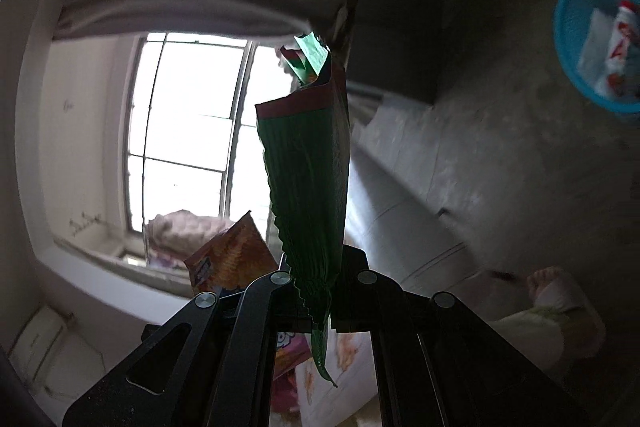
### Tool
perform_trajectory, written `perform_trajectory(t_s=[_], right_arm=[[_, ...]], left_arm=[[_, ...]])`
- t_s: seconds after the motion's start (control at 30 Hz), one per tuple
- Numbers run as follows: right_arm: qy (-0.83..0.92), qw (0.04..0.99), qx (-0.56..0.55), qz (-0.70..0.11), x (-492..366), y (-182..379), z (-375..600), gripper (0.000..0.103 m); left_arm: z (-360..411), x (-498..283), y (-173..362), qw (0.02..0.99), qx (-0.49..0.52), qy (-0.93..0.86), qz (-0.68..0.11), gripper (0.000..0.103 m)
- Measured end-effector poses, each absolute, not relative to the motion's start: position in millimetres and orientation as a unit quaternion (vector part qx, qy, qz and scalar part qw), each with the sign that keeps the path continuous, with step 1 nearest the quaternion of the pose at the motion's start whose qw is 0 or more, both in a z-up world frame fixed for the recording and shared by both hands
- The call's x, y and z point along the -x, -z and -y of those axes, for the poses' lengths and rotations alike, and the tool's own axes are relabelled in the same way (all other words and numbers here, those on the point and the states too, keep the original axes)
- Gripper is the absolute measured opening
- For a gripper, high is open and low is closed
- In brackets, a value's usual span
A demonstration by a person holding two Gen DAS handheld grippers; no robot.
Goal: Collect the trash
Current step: 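Carry both chip bags over the blue wastebasket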
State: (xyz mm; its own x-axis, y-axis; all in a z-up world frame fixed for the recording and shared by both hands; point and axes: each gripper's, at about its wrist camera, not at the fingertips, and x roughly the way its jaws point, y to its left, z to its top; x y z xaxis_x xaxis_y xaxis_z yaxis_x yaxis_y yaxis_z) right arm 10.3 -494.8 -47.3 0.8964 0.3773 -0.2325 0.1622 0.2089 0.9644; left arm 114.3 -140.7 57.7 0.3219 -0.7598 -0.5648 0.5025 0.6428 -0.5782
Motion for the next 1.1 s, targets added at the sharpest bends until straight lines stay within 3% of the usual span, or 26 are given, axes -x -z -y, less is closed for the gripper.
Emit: perform_trajectory(t_s=[0.6,0.93,0.97,1.0,1.03,1.1], right_arm=[[0.103,0.716,-0.651,-0.231,85.7,103.1,577.8,0.004],[0.196,0.695,-0.620,-0.308,51.9,164.6,629.9,0.010],[0.214,0.693,-0.609,-0.321,48.5,173.6,635.4,0.019],[0.232,0.685,-0.599,-0.345,45.2,187.2,642.2,0.040],[0.246,0.677,-0.592,-0.361,43.3,198.1,645.6,0.048],[0.283,0.662,-0.572,-0.392,47.0,213.0,651.2,0.051]], left_arm=[[264.9,-145.8,-2.5,0.749,0.102,0.435,-0.488,0.000],[314.9,-156.8,24.1,0.725,0.085,0.451,-0.514,0.000],[322.8,-157.3,26.7,0.723,0.081,0.452,-0.517,0.000],[327.0,-157.9,28.6,0.720,0.080,0.453,-0.520,0.000],[333.6,-158.8,30.9,0.717,0.081,0.454,-0.523,0.000],[349.5,-159.9,35.9,0.705,0.084,0.457,-0.536,0.000]])
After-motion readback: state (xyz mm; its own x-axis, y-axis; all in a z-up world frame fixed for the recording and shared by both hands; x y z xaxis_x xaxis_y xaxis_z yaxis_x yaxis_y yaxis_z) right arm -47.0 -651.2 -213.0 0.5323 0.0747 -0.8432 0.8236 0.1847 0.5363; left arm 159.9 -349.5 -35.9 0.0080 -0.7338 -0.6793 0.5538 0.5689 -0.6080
